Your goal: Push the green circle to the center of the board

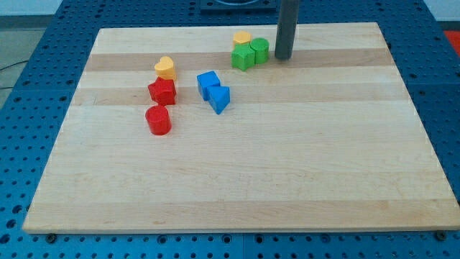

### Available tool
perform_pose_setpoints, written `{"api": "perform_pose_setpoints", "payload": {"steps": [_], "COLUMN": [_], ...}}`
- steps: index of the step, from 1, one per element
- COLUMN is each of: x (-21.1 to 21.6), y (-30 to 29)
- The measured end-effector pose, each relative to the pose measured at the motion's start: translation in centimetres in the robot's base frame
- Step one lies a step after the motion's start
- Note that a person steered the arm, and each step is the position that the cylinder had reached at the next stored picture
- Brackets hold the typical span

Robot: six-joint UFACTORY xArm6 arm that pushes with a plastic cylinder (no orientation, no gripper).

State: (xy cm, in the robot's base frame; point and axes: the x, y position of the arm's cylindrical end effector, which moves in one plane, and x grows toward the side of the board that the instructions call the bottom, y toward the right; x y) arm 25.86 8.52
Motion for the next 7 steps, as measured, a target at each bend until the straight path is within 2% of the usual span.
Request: {"api": "perform_pose_setpoints", "payload": {"steps": [1,2,3,4,5,7], "x": [-3.5,-3.4,-1.6,0.5,2.4,3.3], "y": [-6.3,-10.4,-9.7,-5.5,-3.9,-1.5]}}
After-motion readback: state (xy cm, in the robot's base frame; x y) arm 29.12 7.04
